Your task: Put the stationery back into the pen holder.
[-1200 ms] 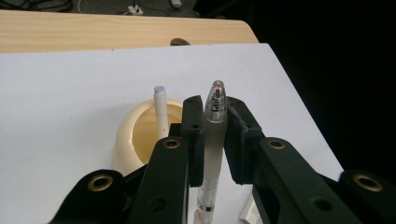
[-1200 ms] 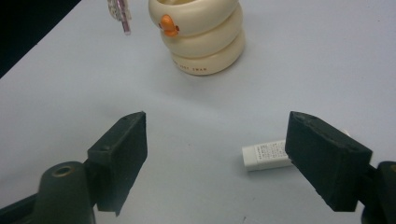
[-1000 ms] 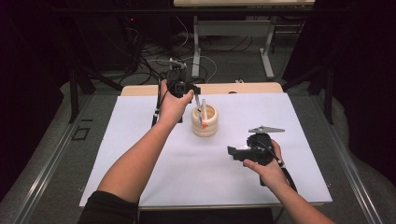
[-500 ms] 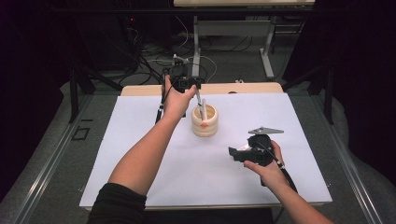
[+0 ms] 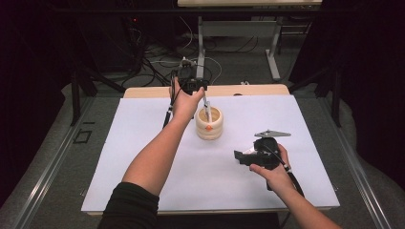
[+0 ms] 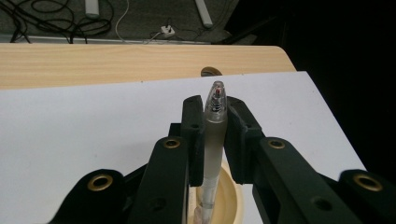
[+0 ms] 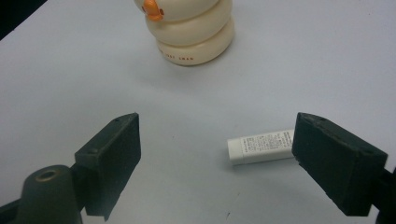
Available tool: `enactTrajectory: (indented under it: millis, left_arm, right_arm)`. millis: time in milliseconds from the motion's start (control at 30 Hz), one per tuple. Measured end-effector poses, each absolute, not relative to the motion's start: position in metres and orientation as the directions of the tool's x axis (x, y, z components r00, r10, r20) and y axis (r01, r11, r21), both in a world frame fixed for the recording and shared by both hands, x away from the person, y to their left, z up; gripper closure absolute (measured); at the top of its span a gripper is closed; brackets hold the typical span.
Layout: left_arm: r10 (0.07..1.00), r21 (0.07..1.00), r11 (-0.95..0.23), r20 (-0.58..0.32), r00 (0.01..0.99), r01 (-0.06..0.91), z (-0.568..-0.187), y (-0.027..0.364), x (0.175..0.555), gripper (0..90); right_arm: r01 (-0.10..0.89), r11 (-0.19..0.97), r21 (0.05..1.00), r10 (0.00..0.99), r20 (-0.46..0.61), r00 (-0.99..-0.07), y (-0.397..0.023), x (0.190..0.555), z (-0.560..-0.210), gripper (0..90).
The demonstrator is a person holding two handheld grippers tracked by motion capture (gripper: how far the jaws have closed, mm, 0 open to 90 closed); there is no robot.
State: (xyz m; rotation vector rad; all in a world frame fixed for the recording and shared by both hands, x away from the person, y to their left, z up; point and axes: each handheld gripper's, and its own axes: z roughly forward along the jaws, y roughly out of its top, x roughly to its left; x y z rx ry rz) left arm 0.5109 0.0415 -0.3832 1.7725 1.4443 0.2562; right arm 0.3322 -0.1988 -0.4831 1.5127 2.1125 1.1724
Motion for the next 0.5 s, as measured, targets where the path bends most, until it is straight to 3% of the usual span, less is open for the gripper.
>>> enactTrajectory:
  millis: [500]
  left_arm:
    - [0.905, 0.666, -0.031, -0.298, 0.303, 0.746, -0.406, 0.036, 0.518, 79.5]
  right_arm:
    - [0.655, 0.113, 0.747, 0.887, 0.222, -0.406, -0.2, 0.333, -0.484, 15.4]
